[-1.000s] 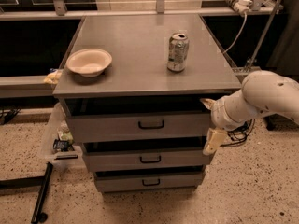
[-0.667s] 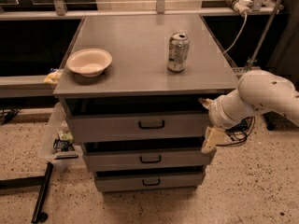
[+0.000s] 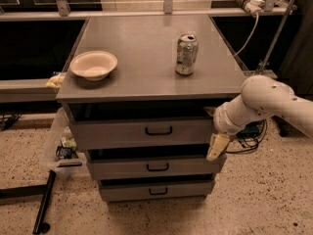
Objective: Open top drawer
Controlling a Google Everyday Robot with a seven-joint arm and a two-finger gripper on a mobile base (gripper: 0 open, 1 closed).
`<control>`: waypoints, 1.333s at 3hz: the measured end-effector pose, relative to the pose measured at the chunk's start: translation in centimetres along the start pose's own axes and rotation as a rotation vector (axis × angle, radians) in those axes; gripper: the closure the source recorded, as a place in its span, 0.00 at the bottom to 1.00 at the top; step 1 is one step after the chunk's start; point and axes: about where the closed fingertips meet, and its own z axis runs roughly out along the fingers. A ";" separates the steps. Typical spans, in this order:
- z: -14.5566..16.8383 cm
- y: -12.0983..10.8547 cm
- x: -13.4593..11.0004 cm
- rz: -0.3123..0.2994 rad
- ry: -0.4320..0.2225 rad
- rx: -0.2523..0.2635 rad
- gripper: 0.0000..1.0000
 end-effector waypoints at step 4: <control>-2.2 4.1 0.9 0.107 0.068 -0.120 0.00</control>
Offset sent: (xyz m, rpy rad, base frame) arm -0.0302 -0.0051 0.0087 -0.0504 0.1348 -0.0390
